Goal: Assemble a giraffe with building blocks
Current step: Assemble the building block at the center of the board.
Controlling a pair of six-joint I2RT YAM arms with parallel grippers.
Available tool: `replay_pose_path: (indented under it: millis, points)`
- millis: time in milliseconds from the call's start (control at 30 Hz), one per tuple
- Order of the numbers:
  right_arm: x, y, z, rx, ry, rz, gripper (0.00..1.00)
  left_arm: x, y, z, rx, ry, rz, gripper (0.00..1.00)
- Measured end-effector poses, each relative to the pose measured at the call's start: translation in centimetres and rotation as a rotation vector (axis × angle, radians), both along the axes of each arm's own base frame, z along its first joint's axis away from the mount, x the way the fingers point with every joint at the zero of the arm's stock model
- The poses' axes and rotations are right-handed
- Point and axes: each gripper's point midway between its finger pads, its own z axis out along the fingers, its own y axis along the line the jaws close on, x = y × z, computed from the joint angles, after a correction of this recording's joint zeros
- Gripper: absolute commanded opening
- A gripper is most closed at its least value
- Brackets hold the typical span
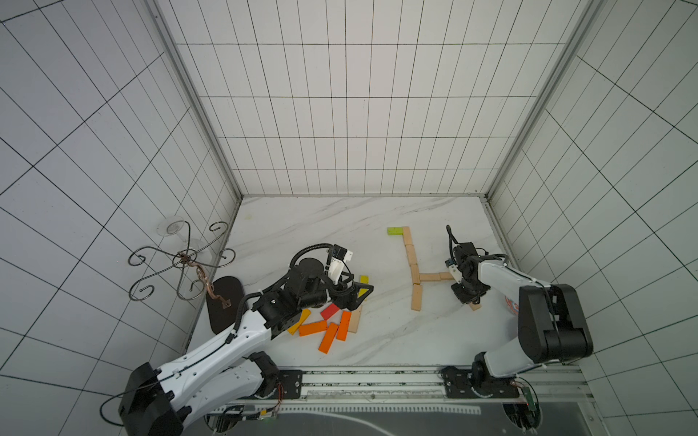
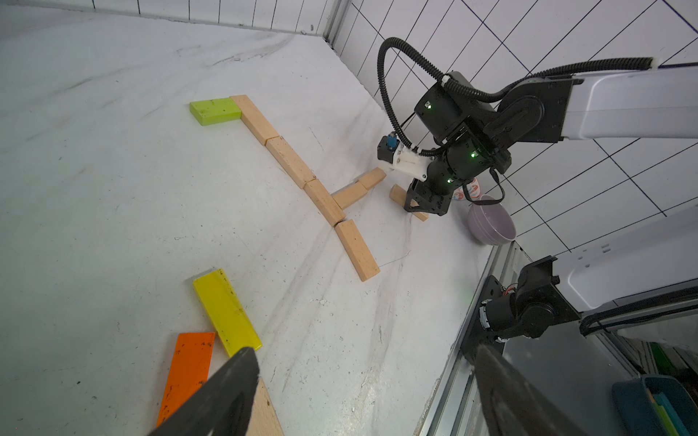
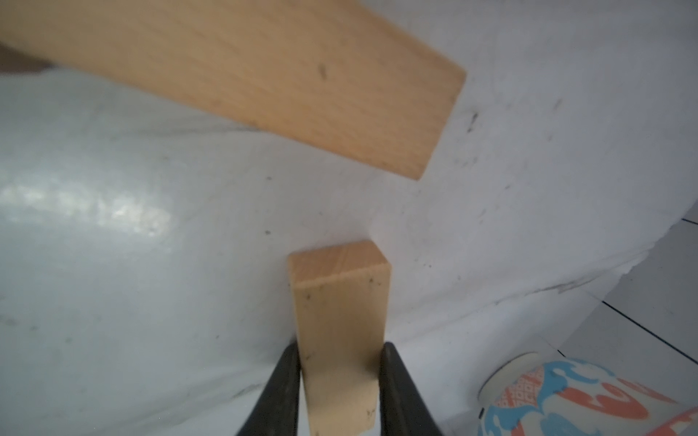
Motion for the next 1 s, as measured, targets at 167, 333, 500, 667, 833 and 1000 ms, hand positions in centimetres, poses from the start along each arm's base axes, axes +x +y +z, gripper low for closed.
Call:
replay_pose_path:
  millis: [167,333,500,667,833,1000]
  points:
    - [0.1,0.0,0.0,0.0,0.021,0.0,0.23,0.0,0.0,0.0,0.0,0.0,0.0,0.9]
    - [0.1,0.1,0.0,0.0,0.044,-0.002,0.22,0.0,0.0,0.0,0.0,0.0,0.001,0.9]
    - [0.1,0.1,0.0,0.0,0.065,-0.01,0.22,0.0,0.0,0.0,0.001,0.0,0.001,0.9]
    - [0.1,0.1,0.0,-0.001,0.086,-0.018,0.2,0.0,0.0,-0.1,0.003,0.001,0.003,0.9]
    - [0.2,0.3,0.0,0.011,0.085,-0.024,0.19,0.0,0.1,-0.1,0.004,0.001,0.004,0.9]
    - [0.5,1.1,0.1,0.046,0.071,-0.018,0.19,0.0,0.1,-0.1,0.006,0.003,0.004,0.89]
